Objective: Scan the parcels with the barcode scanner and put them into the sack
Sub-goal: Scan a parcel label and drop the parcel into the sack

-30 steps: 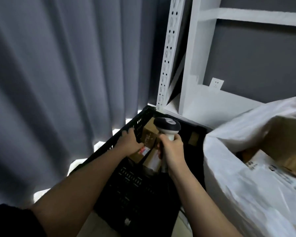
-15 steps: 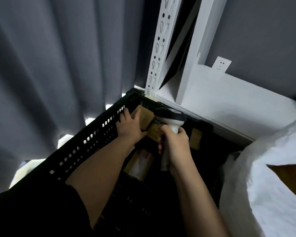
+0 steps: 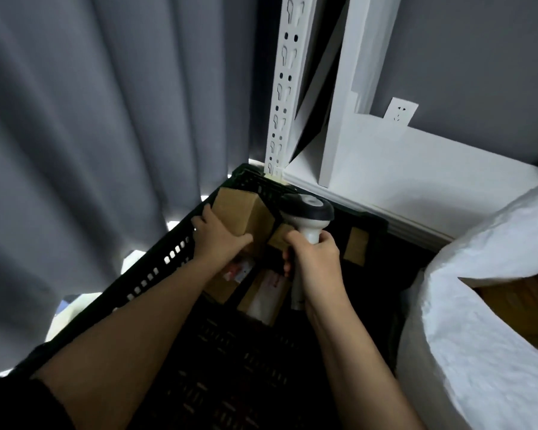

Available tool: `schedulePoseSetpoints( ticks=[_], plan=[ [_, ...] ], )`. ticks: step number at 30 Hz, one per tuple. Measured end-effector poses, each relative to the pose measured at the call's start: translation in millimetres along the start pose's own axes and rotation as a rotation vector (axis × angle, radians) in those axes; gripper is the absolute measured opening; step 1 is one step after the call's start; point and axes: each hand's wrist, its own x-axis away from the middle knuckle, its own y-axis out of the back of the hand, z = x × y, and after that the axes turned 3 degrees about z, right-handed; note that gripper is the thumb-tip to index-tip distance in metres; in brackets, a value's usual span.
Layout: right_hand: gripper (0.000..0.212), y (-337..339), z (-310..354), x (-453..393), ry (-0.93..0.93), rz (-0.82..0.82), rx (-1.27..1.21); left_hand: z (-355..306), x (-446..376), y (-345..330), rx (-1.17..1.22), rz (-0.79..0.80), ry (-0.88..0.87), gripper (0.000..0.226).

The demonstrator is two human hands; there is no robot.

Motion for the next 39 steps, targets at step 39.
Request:
schedulePoseSetpoints(
  ticks=[39],
  plan=[
    [0.075, 97, 72, 252, 0.099, 0.578, 0.371, -1, 357, 201, -0.084, -0.203, -0.690, 0.079]
  ],
)
